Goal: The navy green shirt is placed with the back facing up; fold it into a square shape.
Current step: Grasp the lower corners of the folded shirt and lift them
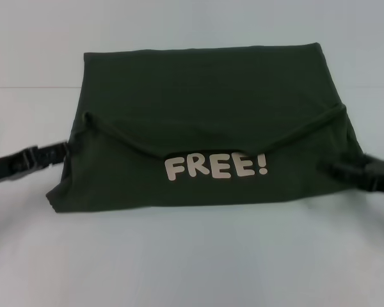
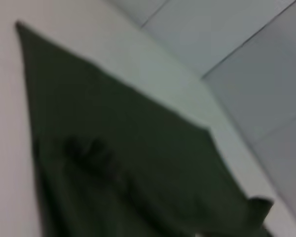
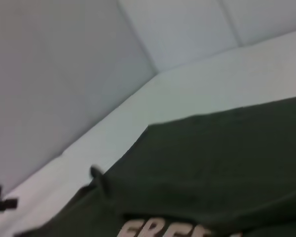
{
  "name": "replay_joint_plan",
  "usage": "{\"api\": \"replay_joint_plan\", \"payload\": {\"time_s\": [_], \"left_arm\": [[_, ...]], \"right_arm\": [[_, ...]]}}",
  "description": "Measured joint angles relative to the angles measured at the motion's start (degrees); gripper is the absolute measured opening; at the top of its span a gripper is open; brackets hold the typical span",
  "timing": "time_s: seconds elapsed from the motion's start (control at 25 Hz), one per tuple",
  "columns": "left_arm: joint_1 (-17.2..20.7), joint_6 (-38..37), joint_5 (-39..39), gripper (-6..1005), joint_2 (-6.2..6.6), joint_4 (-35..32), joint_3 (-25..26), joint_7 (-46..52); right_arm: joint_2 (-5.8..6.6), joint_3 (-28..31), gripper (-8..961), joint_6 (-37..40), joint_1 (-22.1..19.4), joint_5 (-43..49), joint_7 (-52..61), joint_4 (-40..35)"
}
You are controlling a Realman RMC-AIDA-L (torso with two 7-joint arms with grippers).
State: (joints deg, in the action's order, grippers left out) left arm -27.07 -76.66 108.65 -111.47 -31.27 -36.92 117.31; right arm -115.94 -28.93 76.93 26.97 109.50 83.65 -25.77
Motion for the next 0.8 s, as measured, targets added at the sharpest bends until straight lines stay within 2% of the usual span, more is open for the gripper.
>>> {"api": "replay_joint_plan", "payload": {"time_s": [0.12,0.2,0.44,0.64,0.8], "left_arm": [[-1.5,-0.4,7.8,764,0.87,-2.1,0.4,4.6],[-2.3,-0.1,10.3,764,1.15,-2.2,0.8,5.0],[-3.0,1.0,12.2,766,1.41,-3.0,0.9,2.7],[-4.3,2.3,16.0,768,1.88,-3.1,1.0,4.7],[-4.9,3.7,17.4,769,1.42,-2.1,0.7,4.7]], "right_arm": [[-0.38,-1.1,909,2.9,-0.5,2.8,-5.5,-0.1],[-0.91,-1.3,907,4.7,-1.0,4.2,-9.4,-0.1],[-2.03,-1.4,899,6.9,-2.4,6.4,-15.1,-0.2],[-2.10,-1.4,900,7.0,-2.4,7.1,-15.2,-0.2],[-2.09,-1.4,899,7.0,-2.4,7.3,-15.2,-0.2]]}}
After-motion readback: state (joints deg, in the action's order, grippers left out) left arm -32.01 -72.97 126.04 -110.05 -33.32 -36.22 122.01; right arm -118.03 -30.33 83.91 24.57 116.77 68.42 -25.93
